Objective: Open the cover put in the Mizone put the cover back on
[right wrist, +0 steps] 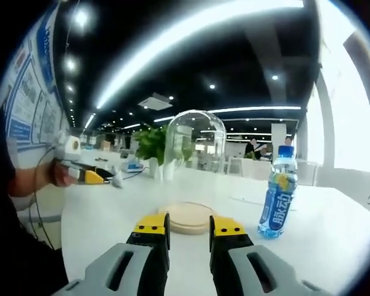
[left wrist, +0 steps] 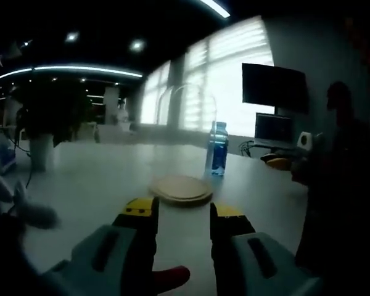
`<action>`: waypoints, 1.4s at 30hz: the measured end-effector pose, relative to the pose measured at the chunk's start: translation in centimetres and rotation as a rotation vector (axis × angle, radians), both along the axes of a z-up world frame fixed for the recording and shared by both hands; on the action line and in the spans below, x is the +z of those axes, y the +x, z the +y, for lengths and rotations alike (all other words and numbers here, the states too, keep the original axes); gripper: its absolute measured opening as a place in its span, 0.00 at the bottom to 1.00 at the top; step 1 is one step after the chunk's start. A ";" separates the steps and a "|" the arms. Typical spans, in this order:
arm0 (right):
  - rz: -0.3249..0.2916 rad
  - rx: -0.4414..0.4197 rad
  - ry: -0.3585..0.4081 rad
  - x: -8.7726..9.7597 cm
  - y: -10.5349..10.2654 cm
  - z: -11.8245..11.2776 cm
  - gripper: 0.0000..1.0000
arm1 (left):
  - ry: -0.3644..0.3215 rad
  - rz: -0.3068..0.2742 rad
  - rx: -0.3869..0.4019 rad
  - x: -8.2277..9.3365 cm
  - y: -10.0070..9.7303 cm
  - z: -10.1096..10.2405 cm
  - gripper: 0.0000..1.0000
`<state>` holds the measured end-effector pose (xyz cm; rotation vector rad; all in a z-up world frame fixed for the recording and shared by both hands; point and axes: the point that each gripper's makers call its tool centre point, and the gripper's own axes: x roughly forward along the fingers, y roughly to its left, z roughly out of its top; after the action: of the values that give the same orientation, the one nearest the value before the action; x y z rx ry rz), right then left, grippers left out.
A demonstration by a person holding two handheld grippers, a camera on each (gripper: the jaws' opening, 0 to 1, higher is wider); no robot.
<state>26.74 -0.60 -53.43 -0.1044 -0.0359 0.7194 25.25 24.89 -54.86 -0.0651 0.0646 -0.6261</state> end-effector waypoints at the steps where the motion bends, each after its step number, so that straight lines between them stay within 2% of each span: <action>1: -0.002 0.003 0.000 0.1 0.1 0.1 0.19 | 0.002 0.000 0.000 0.0 0.1 0.0 0.27; 19: -0.024 0.043 -0.009 1.5 1.1 2.4 0.19 | 0.009 -0.002 -0.014 0.3 1.3 -1.0 0.28; 32: -0.014 0.059 -0.003 1.5 1.8 3.5 0.19 | -0.004 0.007 -0.015 0.2 2.3 -1.5 0.30; 42: -0.002 0.064 0.001 1.3 3.1 3.6 0.19 | 0.000 0.019 -0.013 0.0 3.4 -1.7 0.30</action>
<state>29.85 3.00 -52.12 -0.1030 -0.0417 0.7836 28.61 23.16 -54.87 -0.0709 0.0837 -0.6387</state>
